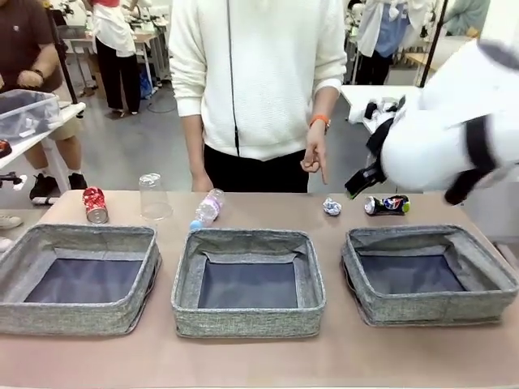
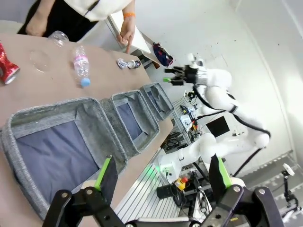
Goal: Sort the waste into the appropriate baskets.
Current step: Pick up the waste item pointed out by the person.
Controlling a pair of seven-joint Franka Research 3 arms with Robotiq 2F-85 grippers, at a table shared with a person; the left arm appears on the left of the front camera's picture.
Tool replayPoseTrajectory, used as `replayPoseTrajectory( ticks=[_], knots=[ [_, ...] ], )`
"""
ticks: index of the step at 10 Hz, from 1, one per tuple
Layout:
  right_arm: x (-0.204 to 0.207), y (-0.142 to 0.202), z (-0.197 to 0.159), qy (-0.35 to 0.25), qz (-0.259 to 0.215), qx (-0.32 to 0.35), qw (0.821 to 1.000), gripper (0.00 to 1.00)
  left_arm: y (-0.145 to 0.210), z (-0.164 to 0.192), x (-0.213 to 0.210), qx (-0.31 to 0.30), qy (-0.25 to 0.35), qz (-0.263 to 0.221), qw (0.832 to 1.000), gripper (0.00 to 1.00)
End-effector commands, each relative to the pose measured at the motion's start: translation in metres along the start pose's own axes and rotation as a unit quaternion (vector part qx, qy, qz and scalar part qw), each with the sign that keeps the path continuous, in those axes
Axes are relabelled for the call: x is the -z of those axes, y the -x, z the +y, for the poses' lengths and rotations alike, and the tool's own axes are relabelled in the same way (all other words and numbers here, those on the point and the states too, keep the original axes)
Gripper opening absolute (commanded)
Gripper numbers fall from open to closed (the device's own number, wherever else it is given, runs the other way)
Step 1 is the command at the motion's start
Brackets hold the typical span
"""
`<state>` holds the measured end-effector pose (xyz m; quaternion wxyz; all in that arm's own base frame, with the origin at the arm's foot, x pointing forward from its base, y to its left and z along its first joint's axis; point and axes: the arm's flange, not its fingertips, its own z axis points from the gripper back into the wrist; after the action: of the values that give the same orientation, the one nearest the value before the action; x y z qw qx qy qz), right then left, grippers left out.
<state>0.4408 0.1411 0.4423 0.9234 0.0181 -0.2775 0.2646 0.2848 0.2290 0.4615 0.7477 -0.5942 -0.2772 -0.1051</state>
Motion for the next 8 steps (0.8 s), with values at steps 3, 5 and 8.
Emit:
replayPoseTrajectory(
  ticks=[3,5,8],
  knots=[
    [0.134,-0.016,-0.033,-0.004,-0.059,0.021,0.998,1.00,-0.001,-0.002,0.000,0.013,0.009,-0.006,1.000,1.00],
    [0.128,-0.007,-0.029,0.013,-0.024,0.020,0.999,1.00,-0.001,-0.002,0.000,0.013,0.009,-0.006,1.000,1.00],
    [0.146,-0.017,-0.028,0.013,-0.035,0.034,0.999,1.00,-0.001,-0.002,0.000,0.013,0.009,-0.006,1.000,1.00]
  ],
)
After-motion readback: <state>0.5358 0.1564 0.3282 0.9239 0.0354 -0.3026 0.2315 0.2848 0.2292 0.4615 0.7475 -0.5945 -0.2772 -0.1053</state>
